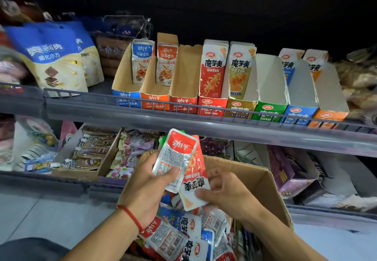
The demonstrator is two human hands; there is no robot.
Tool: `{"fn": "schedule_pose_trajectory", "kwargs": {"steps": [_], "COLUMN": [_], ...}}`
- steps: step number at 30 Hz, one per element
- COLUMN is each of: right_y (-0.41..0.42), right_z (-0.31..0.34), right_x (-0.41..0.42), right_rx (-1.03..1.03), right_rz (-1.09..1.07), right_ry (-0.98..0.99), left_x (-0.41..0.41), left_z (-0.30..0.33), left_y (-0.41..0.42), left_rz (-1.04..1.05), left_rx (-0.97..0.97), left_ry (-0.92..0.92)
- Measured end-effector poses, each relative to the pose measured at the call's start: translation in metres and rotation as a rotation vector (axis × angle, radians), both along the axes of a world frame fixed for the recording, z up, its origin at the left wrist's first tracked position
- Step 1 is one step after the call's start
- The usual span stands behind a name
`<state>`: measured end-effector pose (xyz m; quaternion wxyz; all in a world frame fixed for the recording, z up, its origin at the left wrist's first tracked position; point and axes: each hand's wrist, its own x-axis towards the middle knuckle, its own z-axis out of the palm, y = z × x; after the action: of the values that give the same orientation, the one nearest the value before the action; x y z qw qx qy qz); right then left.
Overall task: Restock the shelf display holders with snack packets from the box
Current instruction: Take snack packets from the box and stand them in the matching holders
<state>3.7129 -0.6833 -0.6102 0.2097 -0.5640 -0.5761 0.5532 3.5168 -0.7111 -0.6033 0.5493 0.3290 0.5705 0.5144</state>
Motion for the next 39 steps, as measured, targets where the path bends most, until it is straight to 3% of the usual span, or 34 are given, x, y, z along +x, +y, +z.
{"fn": "schedule_pose_trajectory", "kwargs": {"steps": [6,10,17,22,27,33,39], "right_y": [0.008,0.013,0.062,0.116,0.172,0.204,0.218], "right_z": [0.026,0.059,0.153,0.211,0.216,0.195,0.187], "right_x": [0.027,0.045,0.049,0.023,-0.002,-0.034,-0.043], "right_rx": [0.153,0.375,0.964,1.194,1.133,0.823,0.926], "right_rz": [-0.189,-0.326,-0.381,-0.363,-0.217,-0.058,-0.162], "right_ry": [0.074,0.144,-0.185,-0.38,-0.589,-0.852,-0.841], "left_x": [-0.013,-0.033,-0.044,-0.047,-0.052,-0.057,-0.059], "left_z": [0.015,0.029,0.044,0.049,0.053,0.051,0.05], "left_y": [0.003,0.005,0.013,0.022,0.03,0.035,0.035], "left_rz": [0.071,0.11,0.209,0.234,0.214,0.201,0.203], "left_rx": [0.072,0.153,0.227,0.246,0.233,0.224,0.227], "left_ry": [0.028,0.128,0.222,0.251,0.273,0.258,0.235]}}
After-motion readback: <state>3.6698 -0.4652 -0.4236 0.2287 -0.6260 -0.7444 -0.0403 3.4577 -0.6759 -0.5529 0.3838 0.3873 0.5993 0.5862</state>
